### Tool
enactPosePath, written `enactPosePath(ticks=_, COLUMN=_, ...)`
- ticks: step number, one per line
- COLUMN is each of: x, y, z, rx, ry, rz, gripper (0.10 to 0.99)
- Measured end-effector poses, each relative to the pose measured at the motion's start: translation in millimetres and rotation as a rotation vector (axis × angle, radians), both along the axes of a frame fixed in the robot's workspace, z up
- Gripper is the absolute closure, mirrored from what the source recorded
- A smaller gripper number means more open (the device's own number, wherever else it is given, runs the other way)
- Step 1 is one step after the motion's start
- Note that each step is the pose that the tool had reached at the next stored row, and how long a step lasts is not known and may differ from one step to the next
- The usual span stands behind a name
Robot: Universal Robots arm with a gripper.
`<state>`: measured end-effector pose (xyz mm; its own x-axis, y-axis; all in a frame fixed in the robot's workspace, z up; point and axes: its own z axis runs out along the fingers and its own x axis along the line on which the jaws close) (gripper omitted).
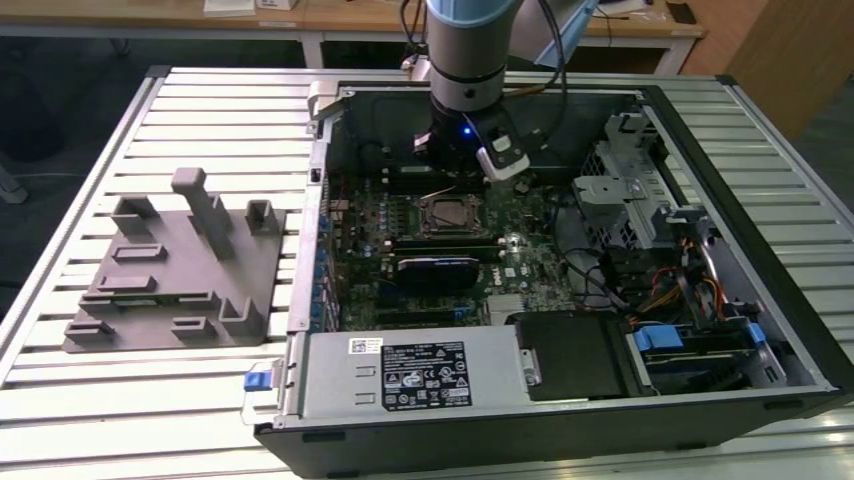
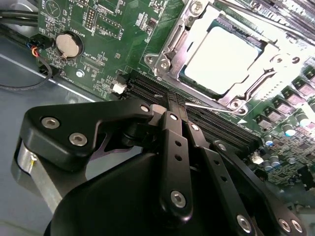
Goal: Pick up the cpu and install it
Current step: 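Install the first cpu locking lever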
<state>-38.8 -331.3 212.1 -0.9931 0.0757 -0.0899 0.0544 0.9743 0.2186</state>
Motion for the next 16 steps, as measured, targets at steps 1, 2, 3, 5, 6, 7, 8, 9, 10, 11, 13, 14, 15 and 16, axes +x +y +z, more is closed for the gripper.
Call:
enactPosePath(ticks=1, x=0.0, y=0.2, z=-0.1, rx=0.0, ry=-0.0013, rz=-0.002, gripper=0.98)
enactPosePath(ticks=2, x=0.0, y=0.4, z=-0.2, rx=-0.001, ry=-0.0026, rz=-0.004, gripper=0.98)
enactPosePath(ticks=3, x=0.0, y=0.5, z=-0.3, rx=-0.001, ry=-0.0036, rz=-0.006, gripper=0.98)
enactPosePath(ticks=5, x=0.0, y=0.9, z=-0.5, rx=-0.002, ry=-0.0054, rz=-0.01, gripper=0.98)
enactPosePath(ticks=6, x=0.0, y=1.0, z=-0.6, rx=-0.002, ry=-0.0064, rz=-0.012, gripper=0.98)
enactPosePath(ticks=7, x=0.0, y=1.1, z=-0.6, rx=-0.003, ry=-0.0072, rz=-0.013, gripper=0.98)
enactPosePath(ticks=8, x=0.0, y=1.2, z=-0.7, rx=-0.003, ry=-0.008, rz=-0.015, gripper=0.98)
enactPosePath(ticks=9, x=0.0, y=1.3, z=-0.8, rx=-0.004, ry=-0.0085, rz=-0.016, gripper=0.98)
enactPosePath(ticks=10, x=0.0, y=1.4, z=-0.8, rx=-0.004, ry=-0.0091, rz=-0.018, gripper=0.98)
enactPosePath(ticks=11, x=0.0, y=1.6, z=-1.0, rx=-0.005, ry=-0.01, rz=-0.02, gripper=0.98)
enactPosePath(ticks=13, x=0.0, y=1.8, z=-1.2, rx=-0.008, ry=-0.0133, rz=-0.025, gripper=0.98)
enactPosePath(ticks=14, x=0.0, y=2.0, z=-1.4, rx=-0.009, ry=-0.0153, rz=-0.028, gripper=0.98)
enactPosePath(ticks=15, x=0.0, y=2.1, z=-1.5, rx=-0.01, ry=-0.0167, rz=-0.03, gripper=0.98)
enactPosePath(ticks=16, x=0.0, y=2.3, z=-1.5, rx=-0.01, ry=-0.0177, rz=-0.032, gripper=0.98)
